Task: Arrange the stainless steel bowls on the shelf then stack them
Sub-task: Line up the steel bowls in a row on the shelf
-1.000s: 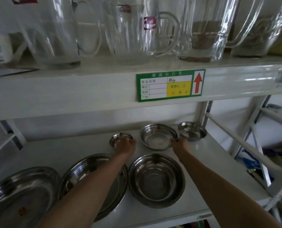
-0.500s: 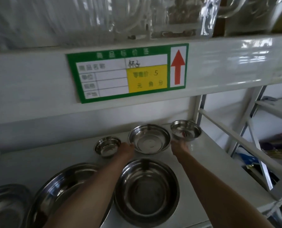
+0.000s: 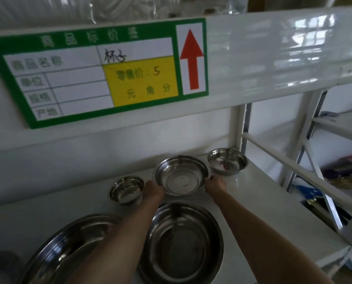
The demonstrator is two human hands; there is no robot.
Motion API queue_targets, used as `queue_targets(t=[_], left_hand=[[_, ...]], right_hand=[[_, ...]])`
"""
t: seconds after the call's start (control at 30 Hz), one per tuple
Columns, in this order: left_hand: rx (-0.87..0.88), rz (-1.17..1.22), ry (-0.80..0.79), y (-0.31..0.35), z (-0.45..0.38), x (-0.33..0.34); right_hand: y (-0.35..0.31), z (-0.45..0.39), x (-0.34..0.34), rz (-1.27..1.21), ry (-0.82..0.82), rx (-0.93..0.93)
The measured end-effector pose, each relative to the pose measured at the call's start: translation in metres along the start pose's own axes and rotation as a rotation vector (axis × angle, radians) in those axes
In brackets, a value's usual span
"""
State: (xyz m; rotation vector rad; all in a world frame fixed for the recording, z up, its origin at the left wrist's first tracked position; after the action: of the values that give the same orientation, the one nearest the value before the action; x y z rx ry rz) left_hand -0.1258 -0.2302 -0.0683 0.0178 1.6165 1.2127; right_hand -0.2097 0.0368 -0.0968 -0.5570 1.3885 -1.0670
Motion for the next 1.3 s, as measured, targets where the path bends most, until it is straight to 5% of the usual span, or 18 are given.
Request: queue_targets(t=[0.57, 1.0, 1.3], left_hand=[[0.075, 0.219, 0.120, 0.030, 0.035, -0.052], [-0.044, 0.605, 0.132, -0.016, 0.069, -0.058], [-0.069, 0.680, 0.241, -0.032, 0.174, -0.097]], right_hand=[[-0.048, 0.020, -0.053, -0.004, 0.059, -0.147], [-0.056, 0.073, -0.081, -0.116, 0.025, -0.130], [-0.049, 0.108, -0.074, 0.033, -0.045, -0.278]])
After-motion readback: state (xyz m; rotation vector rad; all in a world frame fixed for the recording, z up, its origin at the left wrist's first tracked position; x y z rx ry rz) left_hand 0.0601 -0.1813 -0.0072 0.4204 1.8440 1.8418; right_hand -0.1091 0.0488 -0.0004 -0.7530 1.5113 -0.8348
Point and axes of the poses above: each hand's wrist, its own z-axis away from the middle knuckle, its own x-axis out of the palm, y = z × x, the point moved 10 cm from there along -z, towards the middle knuckle, and after that the axes turned 9 degrees about y, right-handed, at the moved point
